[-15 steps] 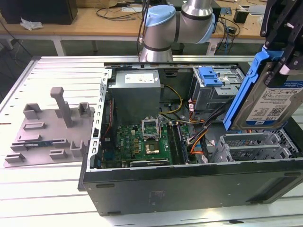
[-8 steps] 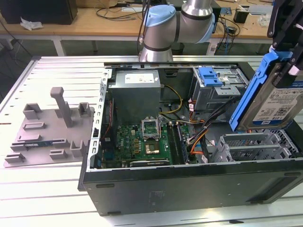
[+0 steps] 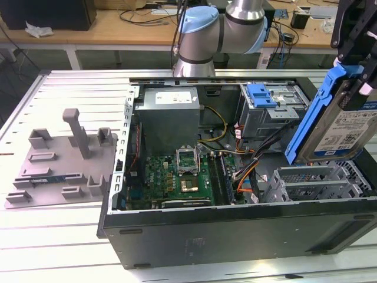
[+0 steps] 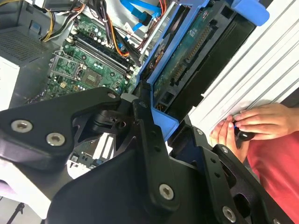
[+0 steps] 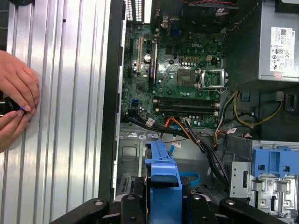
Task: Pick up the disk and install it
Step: 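Insert the disk into the insertion slot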
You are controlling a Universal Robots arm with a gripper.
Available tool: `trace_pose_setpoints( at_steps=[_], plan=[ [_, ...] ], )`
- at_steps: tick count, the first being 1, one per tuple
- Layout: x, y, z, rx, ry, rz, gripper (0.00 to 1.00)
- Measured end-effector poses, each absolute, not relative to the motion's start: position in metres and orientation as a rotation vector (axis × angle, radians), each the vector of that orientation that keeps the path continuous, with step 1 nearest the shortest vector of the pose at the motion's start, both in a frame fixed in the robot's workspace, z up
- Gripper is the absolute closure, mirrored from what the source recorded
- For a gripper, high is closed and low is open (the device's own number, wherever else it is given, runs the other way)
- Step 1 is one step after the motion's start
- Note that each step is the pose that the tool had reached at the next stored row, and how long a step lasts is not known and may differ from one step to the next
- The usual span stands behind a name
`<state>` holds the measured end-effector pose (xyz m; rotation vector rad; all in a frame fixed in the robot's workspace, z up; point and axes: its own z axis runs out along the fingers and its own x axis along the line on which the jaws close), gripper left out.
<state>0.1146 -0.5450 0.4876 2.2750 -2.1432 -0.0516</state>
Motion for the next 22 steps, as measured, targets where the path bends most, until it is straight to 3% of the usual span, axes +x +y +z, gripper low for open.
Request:
trace_pose_setpoints(
  at_steps=[22],
  plan=[
    [0.1145,-0.5430,0.4833,2.232,-2.189,-0.052,0.63]
  ],
)
